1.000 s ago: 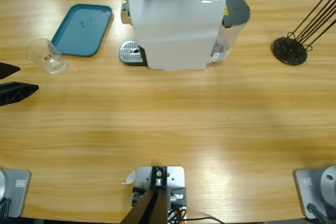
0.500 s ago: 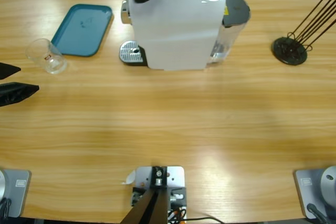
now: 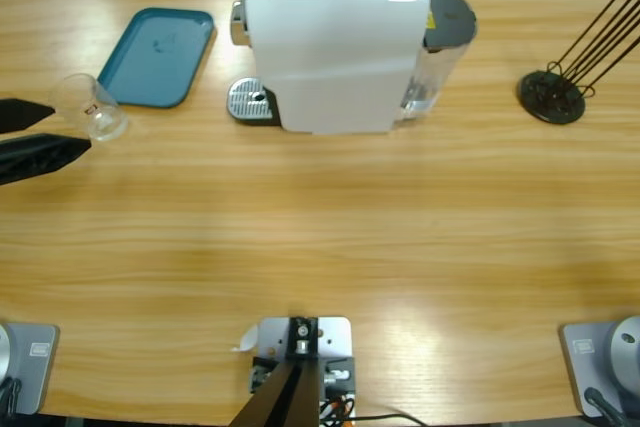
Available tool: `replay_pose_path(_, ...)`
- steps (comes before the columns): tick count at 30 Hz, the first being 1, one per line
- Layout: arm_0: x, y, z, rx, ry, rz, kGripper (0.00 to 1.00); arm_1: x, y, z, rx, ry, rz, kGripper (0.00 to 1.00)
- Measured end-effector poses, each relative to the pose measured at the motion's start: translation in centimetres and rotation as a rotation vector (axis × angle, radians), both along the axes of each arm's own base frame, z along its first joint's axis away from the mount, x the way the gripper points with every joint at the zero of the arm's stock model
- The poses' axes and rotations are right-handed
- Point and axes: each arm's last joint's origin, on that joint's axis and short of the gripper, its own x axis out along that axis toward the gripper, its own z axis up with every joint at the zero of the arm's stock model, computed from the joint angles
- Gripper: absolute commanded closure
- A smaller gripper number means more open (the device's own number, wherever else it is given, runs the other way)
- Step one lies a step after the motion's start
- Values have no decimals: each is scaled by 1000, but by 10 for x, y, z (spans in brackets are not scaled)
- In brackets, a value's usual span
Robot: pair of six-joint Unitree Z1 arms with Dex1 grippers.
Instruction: Pour coffee
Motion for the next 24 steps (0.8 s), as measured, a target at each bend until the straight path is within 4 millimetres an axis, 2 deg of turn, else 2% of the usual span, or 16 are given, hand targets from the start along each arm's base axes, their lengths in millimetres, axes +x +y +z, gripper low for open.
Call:
replay_pose_path(2,2,-2,-1,14,-34,-20,56,-5,-13,-10,60,2,-89,1000)
replay_pose_path(5,3,-2,-3,41,-77,-50,62,-6,-23,-28,150,-6,-187,1000)
replay_pose_path(12,6,-5,-7,71,-146,-84,64,14,-16,-51,233,-167,-377,1000)
replay_pose_path(15,8,-6,-8,68,-163,-74,64,28,0,-57,194,-249,-460,1000)
replay_pose_path(18,9,-6,-9,73,-175,-55,69,40,27,-60,130,-306,-474,1000)
replay_pose_path(22,9,-4,-15,93,-174,-33,69,45,63,-63,78,-343,-441,1000)
replay_pose_path(24,7,-2,-18,98,-170,-32,69,47,75,-66,47,-354,-448,1000)
